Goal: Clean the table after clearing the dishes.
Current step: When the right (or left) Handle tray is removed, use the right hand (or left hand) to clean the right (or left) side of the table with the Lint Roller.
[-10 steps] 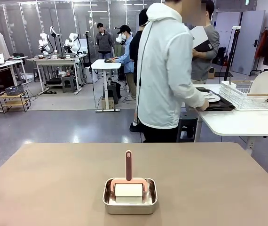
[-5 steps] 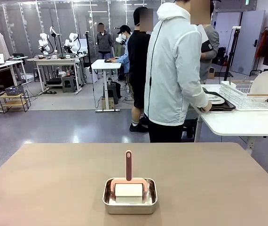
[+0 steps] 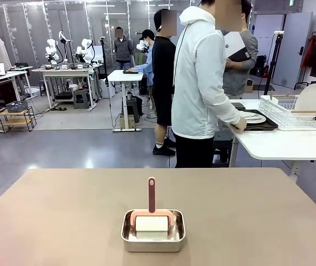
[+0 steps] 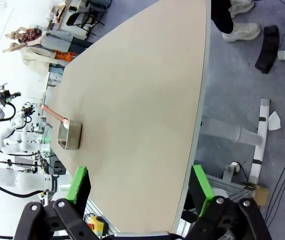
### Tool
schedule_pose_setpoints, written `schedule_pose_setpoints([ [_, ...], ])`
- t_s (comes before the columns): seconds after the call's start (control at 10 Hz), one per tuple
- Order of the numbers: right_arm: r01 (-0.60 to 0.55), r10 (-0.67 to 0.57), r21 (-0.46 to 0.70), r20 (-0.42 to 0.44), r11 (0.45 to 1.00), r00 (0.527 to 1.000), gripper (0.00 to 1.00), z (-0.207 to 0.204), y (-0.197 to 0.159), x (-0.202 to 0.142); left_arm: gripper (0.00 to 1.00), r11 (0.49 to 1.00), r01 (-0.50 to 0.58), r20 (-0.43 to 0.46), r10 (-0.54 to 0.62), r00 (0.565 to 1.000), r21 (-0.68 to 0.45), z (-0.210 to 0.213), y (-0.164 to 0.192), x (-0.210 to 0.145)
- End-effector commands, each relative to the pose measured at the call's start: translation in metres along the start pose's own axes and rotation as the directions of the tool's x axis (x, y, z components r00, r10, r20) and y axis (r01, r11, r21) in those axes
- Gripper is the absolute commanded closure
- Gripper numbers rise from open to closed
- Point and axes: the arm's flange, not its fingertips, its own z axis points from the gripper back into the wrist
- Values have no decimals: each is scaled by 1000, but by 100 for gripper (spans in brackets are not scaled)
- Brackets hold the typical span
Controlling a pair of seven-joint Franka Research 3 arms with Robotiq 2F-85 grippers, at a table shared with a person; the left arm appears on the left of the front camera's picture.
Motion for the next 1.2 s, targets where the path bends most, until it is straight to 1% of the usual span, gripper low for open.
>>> schedule_pose_setpoints([
  [0.0,-7,7,-17,-2,1000,1000,0,-1,5,-4,0,910,341,-233,-287,929,238,-81,-64,34],
  [0.1,-7,7,-17,-2,1000,1000,0,-1,5,-4,0,837,454,-381,-330,864,305,-120,-96,61],
  [0.2,-7,7,-17,-2,1000,1000,0,-1,5,-4,0,774,569,-496,-392,775,278,-158,-125,82],
  [0.3,-7,7,-17,-2,1000,1000,0,-1,5,-4,0,719,663,-612,-432,663,210,-207,-147,96],
  [0.4,-7,7,-17,-2,1000,1000,0,-1,5,-4,0,651,733,-718,-414,559,196,-252,-153,103],
  [0.5,-7,7,-17,-2,1000,1000,0,-1,5,-4,0,606,778,-765,-419,489,166,-290,-157,104],
  [0.6,-7,7,-17,-2,1000,1000,0,-1,5,-4,0,582,802,-788,-430,441,131,-315,-161,104],
  [0.7,-7,7,-17,-2,1000,1000,0,-1,5,-4,0,581,804,-784,-436,441,129,-325,-161,103],
  [0.8,-7,7,-17,-2,1000,1000,0,-1,5,-4,0,623,769,-753,-436,493,143,-317,-158,104],
  [0.9,-7,7,-17,-2,1000,1000,0,-1,5,-4,0,592,803,-795,-455,402,68,-340,-171,106],
  [1.1,-7,7,-17,-2,1000,1000,0,-1,5,-4,0,592,803,-795,-455,402,68,-340,-171,106],
])
